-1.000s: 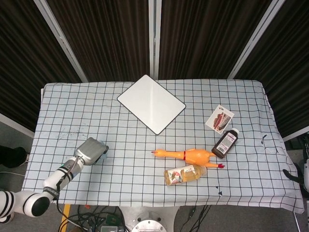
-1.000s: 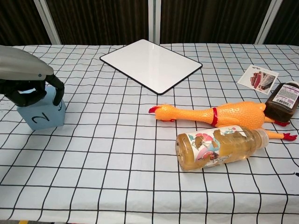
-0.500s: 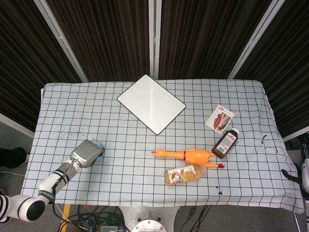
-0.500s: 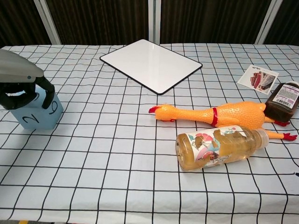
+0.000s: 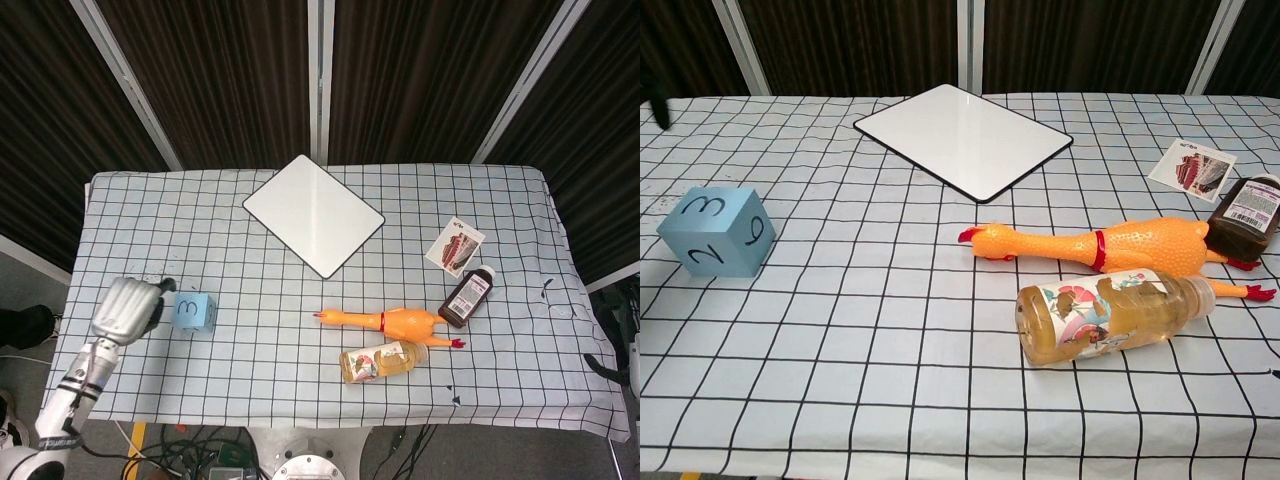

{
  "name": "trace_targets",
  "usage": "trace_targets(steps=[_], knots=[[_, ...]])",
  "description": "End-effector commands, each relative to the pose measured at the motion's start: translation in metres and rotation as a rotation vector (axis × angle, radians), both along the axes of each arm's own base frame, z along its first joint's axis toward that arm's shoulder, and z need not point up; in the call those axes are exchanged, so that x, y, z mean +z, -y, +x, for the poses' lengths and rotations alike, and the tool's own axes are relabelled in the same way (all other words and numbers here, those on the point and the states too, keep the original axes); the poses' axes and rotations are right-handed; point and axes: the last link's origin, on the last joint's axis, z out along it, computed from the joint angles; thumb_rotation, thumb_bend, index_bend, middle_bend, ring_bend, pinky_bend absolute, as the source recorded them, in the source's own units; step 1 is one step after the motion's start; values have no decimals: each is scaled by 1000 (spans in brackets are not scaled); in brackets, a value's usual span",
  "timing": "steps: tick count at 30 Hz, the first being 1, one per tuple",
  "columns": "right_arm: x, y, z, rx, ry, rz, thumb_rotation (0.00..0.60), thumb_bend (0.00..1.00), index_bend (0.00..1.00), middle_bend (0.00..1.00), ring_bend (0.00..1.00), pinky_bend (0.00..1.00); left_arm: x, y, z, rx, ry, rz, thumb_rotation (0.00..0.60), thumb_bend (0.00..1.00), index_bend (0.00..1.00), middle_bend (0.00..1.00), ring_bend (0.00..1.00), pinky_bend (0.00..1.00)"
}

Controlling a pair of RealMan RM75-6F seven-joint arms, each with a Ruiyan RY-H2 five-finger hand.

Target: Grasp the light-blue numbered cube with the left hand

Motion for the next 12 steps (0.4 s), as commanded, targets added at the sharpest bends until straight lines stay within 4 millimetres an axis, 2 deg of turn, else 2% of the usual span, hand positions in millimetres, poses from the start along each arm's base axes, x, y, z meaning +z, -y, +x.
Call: trace_targets(steps=[1, 2, 4, 7, 12], knots=[[-5, -1, 0, 5, 3, 21, 600, 44, 0, 0, 0, 0, 19, 51, -66, 156, 31, 133, 600, 630, 222, 195, 148, 314], [-6, -1, 0, 7, 3, 27, 600, 42, 0, 0, 0, 0, 21, 56, -73, 167, 36, 147, 600, 631, 184, 105, 75, 229], [-10, -1, 2, 12, 1, 35, 600, 38, 0, 0, 0, 0, 24, 66, -87, 178, 58, 185, 600, 629, 161, 48, 32, 170], [-16, 0, 3, 16, -5, 46, 600, 34, 0, 0, 0, 0, 23, 74, -99, 181, 129, 215, 600, 622, 153, 24, 5, 138], [-23, 1, 5, 23, -4, 52, 600, 34, 0, 0, 0, 0, 22, 78, -106, 157, 128, 236, 600, 619, 151, 24, 0, 118]])
